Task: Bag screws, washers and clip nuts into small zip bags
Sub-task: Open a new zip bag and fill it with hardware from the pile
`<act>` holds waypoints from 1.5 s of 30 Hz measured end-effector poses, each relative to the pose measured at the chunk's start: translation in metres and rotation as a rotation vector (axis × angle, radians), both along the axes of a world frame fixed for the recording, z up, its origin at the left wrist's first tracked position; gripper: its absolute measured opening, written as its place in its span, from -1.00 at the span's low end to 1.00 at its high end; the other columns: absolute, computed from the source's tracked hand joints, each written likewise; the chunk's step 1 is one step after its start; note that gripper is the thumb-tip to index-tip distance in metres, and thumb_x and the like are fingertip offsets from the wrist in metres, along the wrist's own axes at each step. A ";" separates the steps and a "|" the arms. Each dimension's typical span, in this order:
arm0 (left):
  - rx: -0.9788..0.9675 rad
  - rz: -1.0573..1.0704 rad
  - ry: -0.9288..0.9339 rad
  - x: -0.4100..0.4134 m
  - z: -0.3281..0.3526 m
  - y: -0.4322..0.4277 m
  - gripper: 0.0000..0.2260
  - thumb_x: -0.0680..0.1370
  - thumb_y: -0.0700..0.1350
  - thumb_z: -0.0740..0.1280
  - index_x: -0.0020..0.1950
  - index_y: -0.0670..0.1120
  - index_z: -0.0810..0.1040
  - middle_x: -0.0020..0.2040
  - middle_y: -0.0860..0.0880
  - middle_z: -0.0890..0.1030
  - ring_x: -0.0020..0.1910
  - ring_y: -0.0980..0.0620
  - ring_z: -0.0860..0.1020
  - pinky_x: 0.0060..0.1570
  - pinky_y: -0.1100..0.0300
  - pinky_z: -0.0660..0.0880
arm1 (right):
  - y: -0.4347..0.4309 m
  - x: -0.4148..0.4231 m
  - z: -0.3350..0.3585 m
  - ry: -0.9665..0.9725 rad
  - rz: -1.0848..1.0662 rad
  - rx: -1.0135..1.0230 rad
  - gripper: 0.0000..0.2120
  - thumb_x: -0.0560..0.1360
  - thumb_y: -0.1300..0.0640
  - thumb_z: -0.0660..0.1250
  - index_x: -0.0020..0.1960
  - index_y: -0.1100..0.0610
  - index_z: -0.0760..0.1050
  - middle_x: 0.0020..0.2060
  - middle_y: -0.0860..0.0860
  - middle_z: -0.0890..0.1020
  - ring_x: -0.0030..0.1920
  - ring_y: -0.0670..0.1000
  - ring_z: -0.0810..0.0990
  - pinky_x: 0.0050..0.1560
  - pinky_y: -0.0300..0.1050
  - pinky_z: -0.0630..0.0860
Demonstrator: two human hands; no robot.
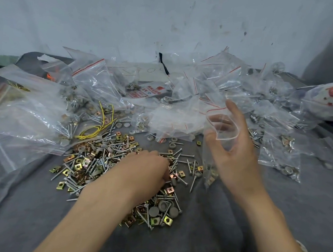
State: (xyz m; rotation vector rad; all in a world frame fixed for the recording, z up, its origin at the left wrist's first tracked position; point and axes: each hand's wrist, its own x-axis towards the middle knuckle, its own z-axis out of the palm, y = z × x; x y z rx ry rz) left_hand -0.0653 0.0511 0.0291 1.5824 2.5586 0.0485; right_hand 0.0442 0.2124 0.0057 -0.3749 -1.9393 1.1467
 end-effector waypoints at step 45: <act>0.651 0.113 -0.419 -0.018 0.013 0.014 -0.76 0.63 0.03 0.25 0.30 0.10 0.47 -0.07 0.18 0.59 -0.14 0.33 0.55 -0.15 0.44 0.49 | -0.002 0.006 0.005 0.089 0.032 -0.028 -0.39 0.53 -0.05 0.37 0.53 -0.15 0.25 0.12 -0.25 0.61 0.23 -0.15 0.55 0.28 -0.03 0.48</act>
